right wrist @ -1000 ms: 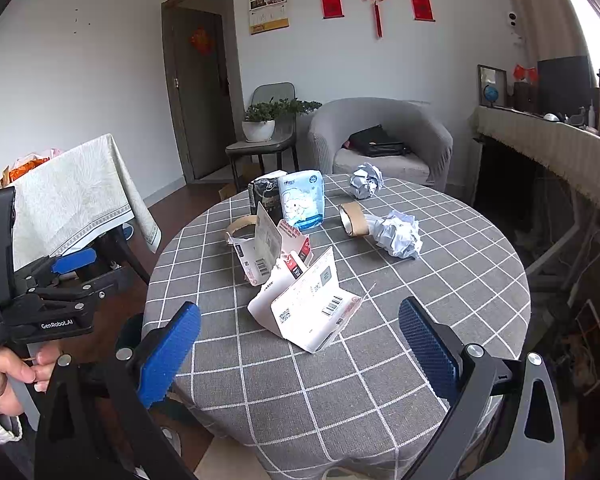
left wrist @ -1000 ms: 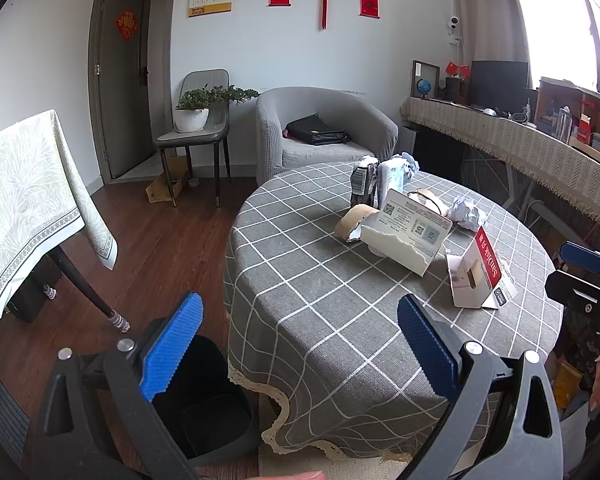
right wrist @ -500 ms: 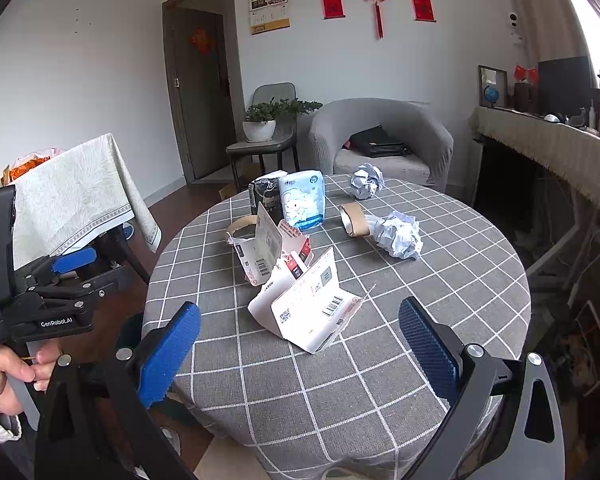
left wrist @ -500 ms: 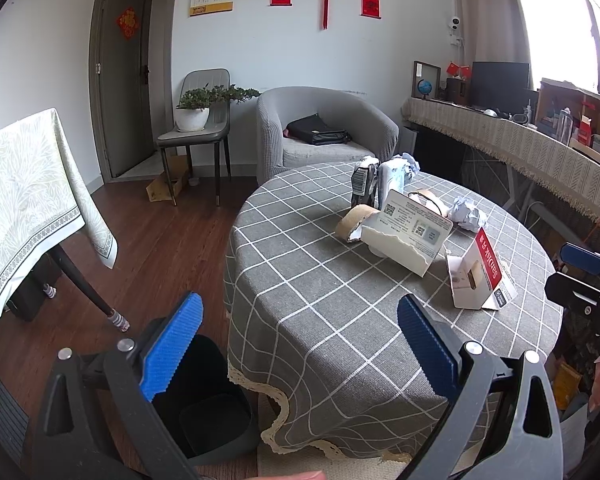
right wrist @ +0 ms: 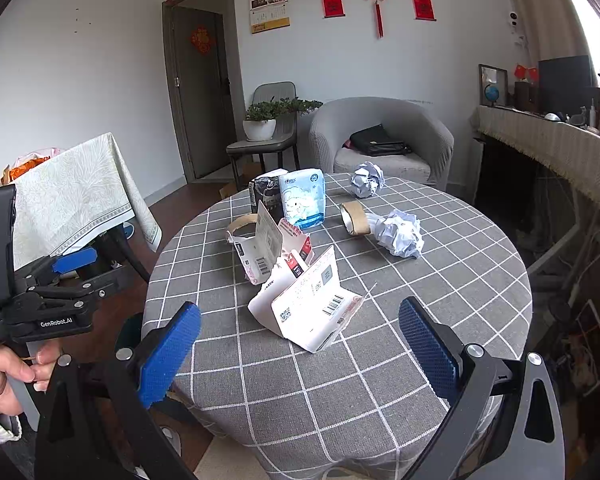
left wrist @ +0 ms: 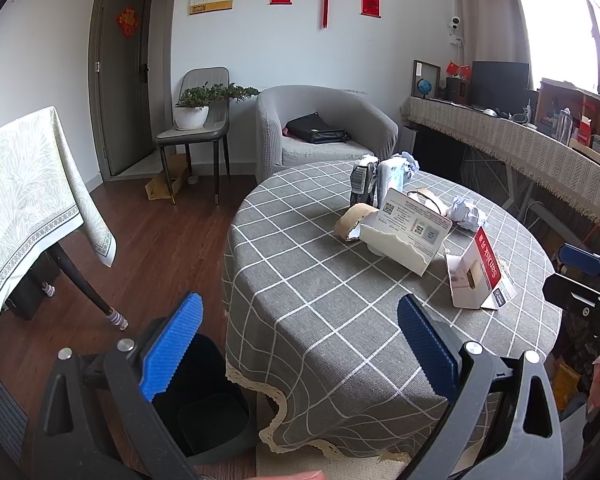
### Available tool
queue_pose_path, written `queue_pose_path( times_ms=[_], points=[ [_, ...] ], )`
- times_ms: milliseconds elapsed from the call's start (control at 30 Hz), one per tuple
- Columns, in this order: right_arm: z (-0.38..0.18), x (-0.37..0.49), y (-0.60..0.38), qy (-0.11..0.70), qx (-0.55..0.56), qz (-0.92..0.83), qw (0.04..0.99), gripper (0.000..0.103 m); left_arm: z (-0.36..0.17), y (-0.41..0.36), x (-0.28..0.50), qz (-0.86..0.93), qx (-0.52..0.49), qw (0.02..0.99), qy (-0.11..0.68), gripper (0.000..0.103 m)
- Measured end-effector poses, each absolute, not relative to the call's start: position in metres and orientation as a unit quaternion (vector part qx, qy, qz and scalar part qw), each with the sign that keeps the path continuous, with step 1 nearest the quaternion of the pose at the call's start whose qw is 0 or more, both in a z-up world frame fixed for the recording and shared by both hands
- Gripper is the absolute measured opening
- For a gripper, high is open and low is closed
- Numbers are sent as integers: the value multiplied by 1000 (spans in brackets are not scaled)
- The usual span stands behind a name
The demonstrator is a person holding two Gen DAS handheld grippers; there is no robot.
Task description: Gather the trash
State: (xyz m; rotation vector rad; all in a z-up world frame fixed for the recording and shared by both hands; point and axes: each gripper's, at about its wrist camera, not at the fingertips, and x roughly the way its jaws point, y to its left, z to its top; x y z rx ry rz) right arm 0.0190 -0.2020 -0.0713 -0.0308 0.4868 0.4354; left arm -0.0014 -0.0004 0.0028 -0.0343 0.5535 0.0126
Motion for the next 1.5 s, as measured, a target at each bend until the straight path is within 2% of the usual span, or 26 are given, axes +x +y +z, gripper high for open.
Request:
queue_pose_path(
  times_ms=[1200,1233,1367,1500],
  points=[
    [-82,27,-196,257,-11,191,947,100,10,-1,-2,-11,-22,965,261,99],
    [-84,28,-193,259,-12,188,947,99,12,-2,-2,-13,-21,966,257,99],
    [-87,32,-183,269,-14,191,944,82,16,-2,-2,-30,-24,968,249,98],
    [-91,37,-181,282,-12,174,943,75,15,-1,3,-45,-30,965,258,98]
  ],
)
